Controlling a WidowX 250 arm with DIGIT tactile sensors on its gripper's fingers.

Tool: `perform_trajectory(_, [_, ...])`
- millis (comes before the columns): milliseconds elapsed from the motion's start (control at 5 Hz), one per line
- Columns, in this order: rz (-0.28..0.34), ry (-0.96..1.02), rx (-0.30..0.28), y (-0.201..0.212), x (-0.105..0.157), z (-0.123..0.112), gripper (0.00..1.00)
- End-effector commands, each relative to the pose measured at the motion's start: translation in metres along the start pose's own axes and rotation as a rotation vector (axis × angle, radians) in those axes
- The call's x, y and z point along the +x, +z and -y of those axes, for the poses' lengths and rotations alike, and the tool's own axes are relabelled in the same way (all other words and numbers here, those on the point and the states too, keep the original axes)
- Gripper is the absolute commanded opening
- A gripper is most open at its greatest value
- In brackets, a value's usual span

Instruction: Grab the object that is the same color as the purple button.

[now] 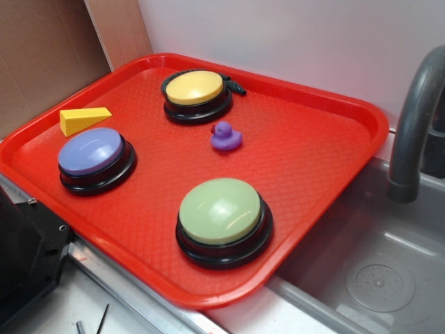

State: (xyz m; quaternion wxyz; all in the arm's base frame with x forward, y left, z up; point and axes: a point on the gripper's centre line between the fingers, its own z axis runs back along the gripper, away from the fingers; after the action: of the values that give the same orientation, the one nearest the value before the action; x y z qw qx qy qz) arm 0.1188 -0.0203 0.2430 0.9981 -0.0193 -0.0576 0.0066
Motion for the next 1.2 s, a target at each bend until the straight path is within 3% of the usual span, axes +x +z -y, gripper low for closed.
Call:
perform_trajectory(0, [0.0, 0.0, 0.0, 0.0, 0.0, 0.0, 1.0])
perform_trajectory(200, [0.026, 0.102, -0.012, -0.045, 0.045, -0.004, 1.0])
perform_trajectory(400, [0.172, 0.215, -0.056, -0.057, 0.098, 0.009, 1.0])
perform_trajectory(600, [0.181, 0.469, -0.052, -0.08, 0.131, 0.002, 1.0])
perform_trajectory(800, [0.025, 0.723, 0.03, -0.119, 0.119, 0.009, 1.0])
perform_trajectory(1000, [0.025, 0.723, 0.03, -0.119, 0.119, 0.009, 1.0])
